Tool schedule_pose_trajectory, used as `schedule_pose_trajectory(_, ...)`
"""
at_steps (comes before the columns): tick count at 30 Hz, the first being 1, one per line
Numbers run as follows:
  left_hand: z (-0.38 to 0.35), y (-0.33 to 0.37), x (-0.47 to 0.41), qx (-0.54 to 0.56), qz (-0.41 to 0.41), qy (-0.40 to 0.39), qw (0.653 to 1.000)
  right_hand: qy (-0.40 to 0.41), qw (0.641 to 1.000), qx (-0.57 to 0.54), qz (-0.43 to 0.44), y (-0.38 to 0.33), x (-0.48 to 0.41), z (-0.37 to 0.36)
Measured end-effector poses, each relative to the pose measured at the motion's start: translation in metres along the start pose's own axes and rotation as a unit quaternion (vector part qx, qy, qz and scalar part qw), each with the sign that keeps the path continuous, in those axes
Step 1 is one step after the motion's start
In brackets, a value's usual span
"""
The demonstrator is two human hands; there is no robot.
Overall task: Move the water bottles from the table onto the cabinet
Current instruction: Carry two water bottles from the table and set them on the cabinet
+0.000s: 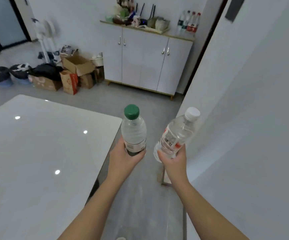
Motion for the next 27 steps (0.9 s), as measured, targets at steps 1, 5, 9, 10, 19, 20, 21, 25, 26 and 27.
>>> schedule_pose_trajectory(1, -0.005, 0.011, -0.010, -0.006, -0.016, -0.011, 1.000, 0.023, 1.000, -0.009, 0.010, -0.010, -0.005, 0.005)
schedule_pose_trajectory(5, -0.020, 0.062, -0.044, -0.011, -0.082, -0.038, 0.996, 0.101, 0.993, -0.025, 0.061, -0.053, -0.028, 0.020)
schedule_pose_trajectory(9, -0.024, 0.113, -0.071, 0.009, -0.134, -0.043, 0.990, 0.138, 0.983, -0.041, 0.115, -0.108, -0.053, 0.025)
schedule_pose_trajectory(10, -0.023, 0.126, -0.077, 0.012, -0.149, -0.042, 0.988, 0.144, 0.980, -0.047, 0.127, -0.122, -0.059, 0.025)
schedule_pose_trajectory(19, -0.001, 0.213, -0.124, -0.021, -0.250, -0.027, 0.968, 0.159, 0.959, -0.094, 0.213, -0.215, -0.096, 0.026)
schedule_pose_trajectory(20, 0.002, 0.219, -0.126, -0.025, -0.259, -0.027, 0.965, 0.158, 0.958, -0.093, 0.220, -0.220, -0.098, 0.026)
schedule_pose_trajectory(21, 0.004, 0.224, -0.127, -0.028, -0.265, -0.028, 0.963, 0.157, 0.957, -0.093, 0.226, -0.226, -0.099, 0.026)
schedule_pose_trajectory(25, 0.007, 0.241, -0.135, -0.023, -0.277, -0.030, 0.960, 0.167, 0.952, -0.097, 0.237, -0.244, -0.105, 0.025)
schedule_pose_trajectory(26, 0.007, 0.244, -0.137, -0.018, -0.280, -0.032, 0.959, 0.173, 0.951, -0.096, 0.237, -0.248, -0.107, 0.025)
schedule_pose_trajectory(27, 0.007, 0.246, -0.139, -0.012, -0.282, -0.033, 0.959, 0.179, 0.950, -0.096, 0.237, -0.251, -0.108, 0.025)
Point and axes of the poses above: each hand's wrist, its own x-axis away from the middle knuckle, its own z-axis out of the back of the hand, y = z × x, the point moved 2 cm from there along -x, towards the middle knuckle, and after that the axes turned 3 degrees about -z, right-handed, at the moved point
